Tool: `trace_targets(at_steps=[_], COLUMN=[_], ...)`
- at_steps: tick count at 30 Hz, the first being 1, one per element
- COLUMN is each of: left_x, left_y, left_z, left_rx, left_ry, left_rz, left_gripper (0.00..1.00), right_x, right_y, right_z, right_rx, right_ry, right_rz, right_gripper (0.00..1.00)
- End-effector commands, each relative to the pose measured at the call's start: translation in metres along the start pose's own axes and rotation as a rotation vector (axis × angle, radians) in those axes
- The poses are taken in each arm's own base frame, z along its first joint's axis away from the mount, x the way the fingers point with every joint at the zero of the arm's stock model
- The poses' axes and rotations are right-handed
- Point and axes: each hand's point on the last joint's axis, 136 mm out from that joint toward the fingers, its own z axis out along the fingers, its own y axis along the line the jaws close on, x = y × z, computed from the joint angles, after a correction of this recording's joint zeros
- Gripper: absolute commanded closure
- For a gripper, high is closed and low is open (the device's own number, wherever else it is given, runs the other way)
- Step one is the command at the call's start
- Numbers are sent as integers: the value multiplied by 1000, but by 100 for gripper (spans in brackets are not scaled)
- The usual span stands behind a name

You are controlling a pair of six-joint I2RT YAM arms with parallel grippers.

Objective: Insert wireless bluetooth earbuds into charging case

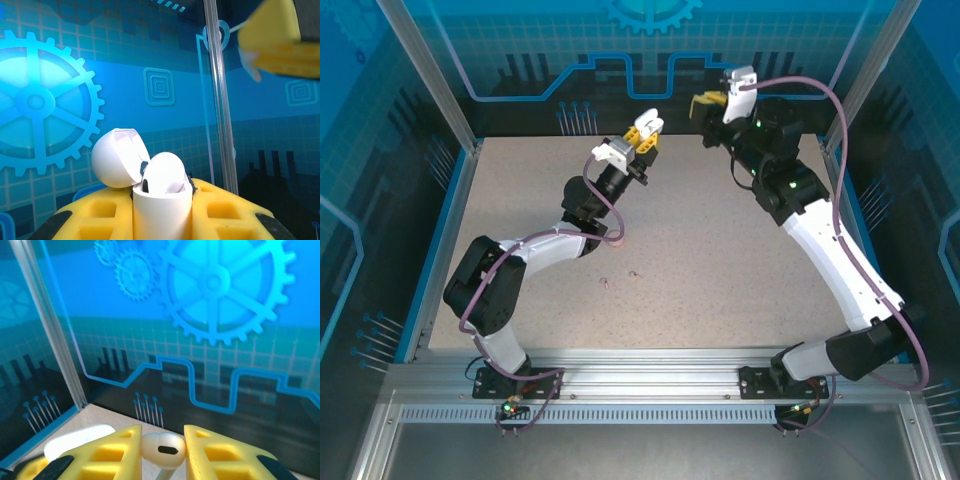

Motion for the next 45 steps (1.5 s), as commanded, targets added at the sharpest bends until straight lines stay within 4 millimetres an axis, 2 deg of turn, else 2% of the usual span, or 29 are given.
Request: trace_targets(at_steps=[1,10,23,36,45], left_x=[-31,-29,-27,-28,-28], left_y=[-5,-7,-7,-7,-7], left_z=[3,4,4,6,7], left_rx=[23,33,33,34,31], left_ry=[-79,-70,-63,-66,-69], left_rz=[20,28,47,45,49], left_gripper=[100,100,100,100,100], right_x=[-9,-2,16,32,46], right_y=[12,24,31,51,51], right_z=[14,38,45,47,53], right_rx=[-86,-192,-279,-279,-257], right_ry=[-10,13,53,60,86], right_rz=[-31,60,106,-54,-97], right_gripper=[75,75,75,75,75])
